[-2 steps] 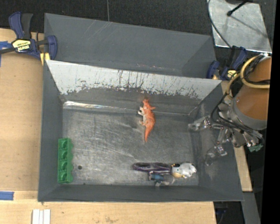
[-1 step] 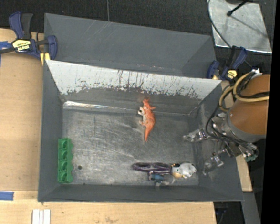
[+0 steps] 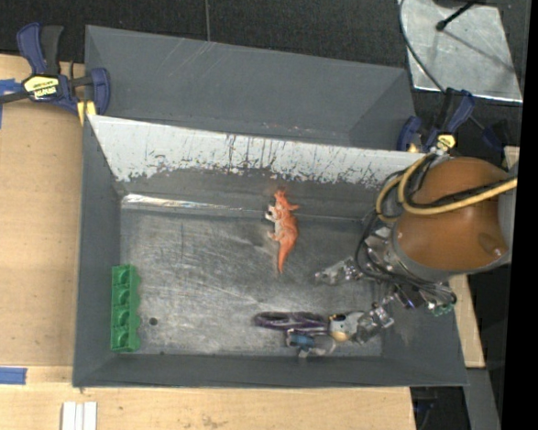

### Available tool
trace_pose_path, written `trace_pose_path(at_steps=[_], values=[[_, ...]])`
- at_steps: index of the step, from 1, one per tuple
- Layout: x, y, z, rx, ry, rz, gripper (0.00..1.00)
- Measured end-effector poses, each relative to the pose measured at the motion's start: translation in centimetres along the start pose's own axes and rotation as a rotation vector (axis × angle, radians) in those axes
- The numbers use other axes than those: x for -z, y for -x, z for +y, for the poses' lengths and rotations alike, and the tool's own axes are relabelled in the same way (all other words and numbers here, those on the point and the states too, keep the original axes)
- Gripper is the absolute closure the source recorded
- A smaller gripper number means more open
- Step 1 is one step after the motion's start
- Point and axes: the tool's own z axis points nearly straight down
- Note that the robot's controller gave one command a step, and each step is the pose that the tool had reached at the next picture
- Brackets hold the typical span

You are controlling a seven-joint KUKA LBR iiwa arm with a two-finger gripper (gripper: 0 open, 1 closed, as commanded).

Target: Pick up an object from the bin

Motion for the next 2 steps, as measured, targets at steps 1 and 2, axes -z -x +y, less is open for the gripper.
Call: trace_pose_path(at_steps=[1, 2], values=[[-4.3, 1.16, -0.84, 0.238, 0.003, -0.005, 1.0], [-4.3, 1.16, -0.84, 0.238, 0.003, -0.005, 1.0]])
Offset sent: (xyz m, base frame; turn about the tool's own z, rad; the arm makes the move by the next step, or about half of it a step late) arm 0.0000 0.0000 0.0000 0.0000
